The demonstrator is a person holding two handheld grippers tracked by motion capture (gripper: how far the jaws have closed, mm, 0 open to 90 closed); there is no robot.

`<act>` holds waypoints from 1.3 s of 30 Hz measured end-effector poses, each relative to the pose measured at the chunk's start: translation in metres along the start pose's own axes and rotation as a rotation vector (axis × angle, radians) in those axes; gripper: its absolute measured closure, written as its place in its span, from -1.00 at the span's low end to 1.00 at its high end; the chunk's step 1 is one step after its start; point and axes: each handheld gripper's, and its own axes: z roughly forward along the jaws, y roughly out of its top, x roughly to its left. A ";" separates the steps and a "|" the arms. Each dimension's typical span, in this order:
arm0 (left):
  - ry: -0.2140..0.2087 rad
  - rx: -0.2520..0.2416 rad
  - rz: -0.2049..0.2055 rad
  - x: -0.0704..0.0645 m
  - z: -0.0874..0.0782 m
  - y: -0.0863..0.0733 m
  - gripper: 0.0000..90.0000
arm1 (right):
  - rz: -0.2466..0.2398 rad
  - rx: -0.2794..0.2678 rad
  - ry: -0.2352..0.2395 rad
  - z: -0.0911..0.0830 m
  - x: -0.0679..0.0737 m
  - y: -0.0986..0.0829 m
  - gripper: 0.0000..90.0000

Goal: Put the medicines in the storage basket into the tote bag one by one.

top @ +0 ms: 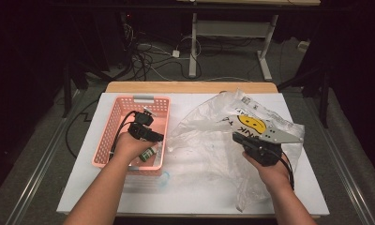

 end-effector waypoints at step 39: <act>0.047 -0.022 -0.017 0.001 0.009 0.013 -0.05 | -0.007 0.003 -0.005 -0.002 0.001 -0.001 1.00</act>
